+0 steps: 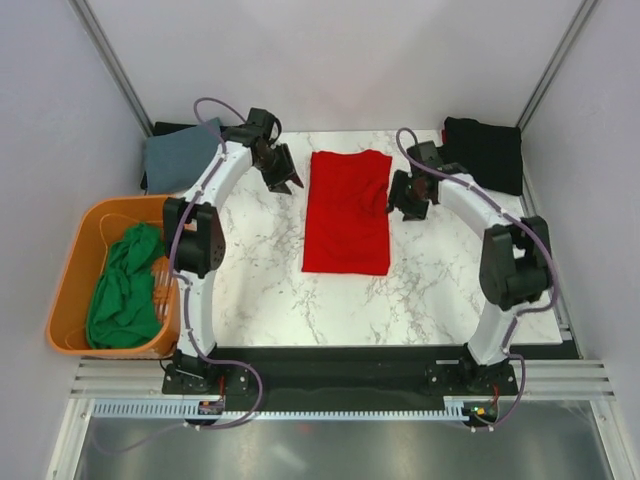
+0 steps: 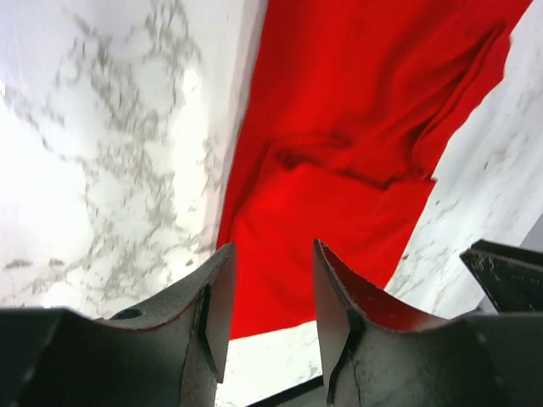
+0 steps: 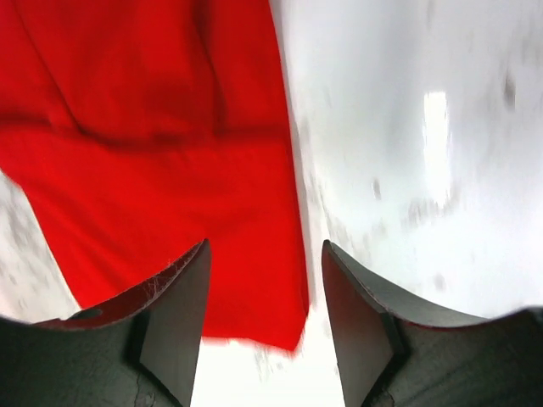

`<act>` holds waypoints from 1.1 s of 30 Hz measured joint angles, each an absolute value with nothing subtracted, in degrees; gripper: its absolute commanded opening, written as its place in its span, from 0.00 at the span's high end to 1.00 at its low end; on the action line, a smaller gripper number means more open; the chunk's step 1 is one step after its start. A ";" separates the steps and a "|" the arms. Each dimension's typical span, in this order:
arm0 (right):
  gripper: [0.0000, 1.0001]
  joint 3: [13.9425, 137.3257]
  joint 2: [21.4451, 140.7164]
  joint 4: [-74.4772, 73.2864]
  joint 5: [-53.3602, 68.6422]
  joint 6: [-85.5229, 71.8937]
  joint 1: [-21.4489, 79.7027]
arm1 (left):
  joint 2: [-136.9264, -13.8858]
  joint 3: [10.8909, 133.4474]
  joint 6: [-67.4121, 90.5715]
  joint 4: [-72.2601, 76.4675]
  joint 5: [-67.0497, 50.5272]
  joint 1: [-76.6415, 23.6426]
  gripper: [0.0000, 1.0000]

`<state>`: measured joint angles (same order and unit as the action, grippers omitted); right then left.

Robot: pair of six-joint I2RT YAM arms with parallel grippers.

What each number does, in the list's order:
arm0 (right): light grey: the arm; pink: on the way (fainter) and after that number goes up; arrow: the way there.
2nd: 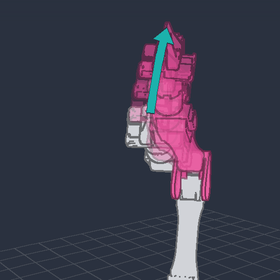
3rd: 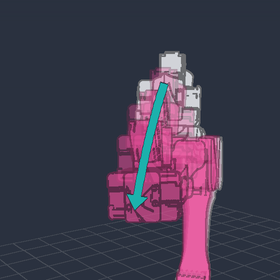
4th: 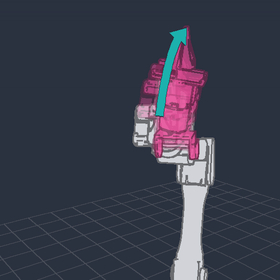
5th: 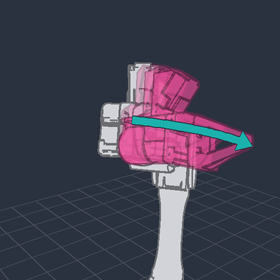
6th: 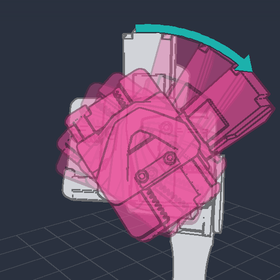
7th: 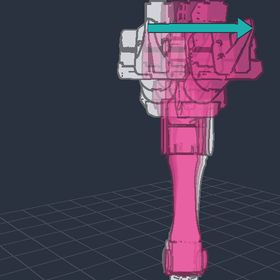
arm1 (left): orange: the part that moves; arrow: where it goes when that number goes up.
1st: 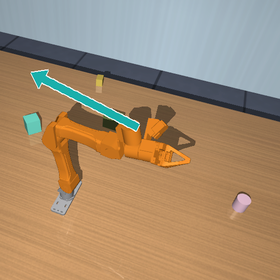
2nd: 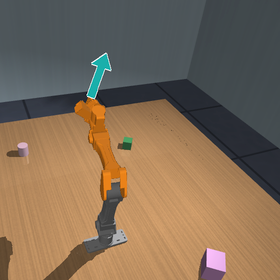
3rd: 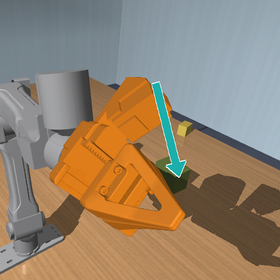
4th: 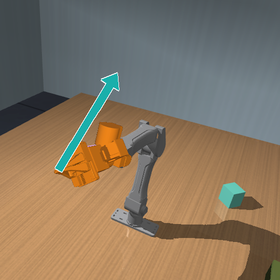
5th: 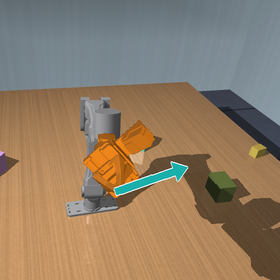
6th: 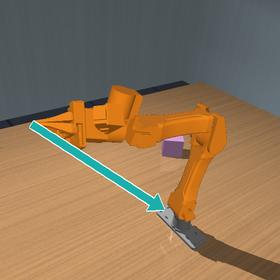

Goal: Fold and stack the t-shirts

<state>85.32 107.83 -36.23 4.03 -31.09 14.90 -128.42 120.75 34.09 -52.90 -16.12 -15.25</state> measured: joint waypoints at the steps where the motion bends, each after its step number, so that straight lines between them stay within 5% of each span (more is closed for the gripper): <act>1: 0.37 80.71 104.38 -36.38 4.95 -31.27 15.05 | -124.88 115.66 34.02 -52.86 -16.16 -15.46 0.52; 9: 0.38 52.10 87.59 -27.73 13.98 -34.85 15.59 | -106.48 83.77 34.02 -46.30 -16.67 -18.26 0.53; 18: 0.44 44.12 90.96 -14.52 22.44 -37.17 15.59 | -101.34 67.70 34.11 -38.33 -16.62 -20.84 0.51; 24: 0.63 41.74 92.42 -6.66 25.17 -37.91 15.51 | -100.55 64.40 34.52 -34.41 -16.43 -22.98 0.32; 33: 0.87 40.21 93.17 -3.57 25.78 -37.56 15.49 | -99.57 59.70 36.91 -29.87 -14.87 -23.29 0.41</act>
<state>40.21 93.17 -3.57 25.78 -37.56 15.49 -99.57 59.70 36.91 -29.87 -14.87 -23.29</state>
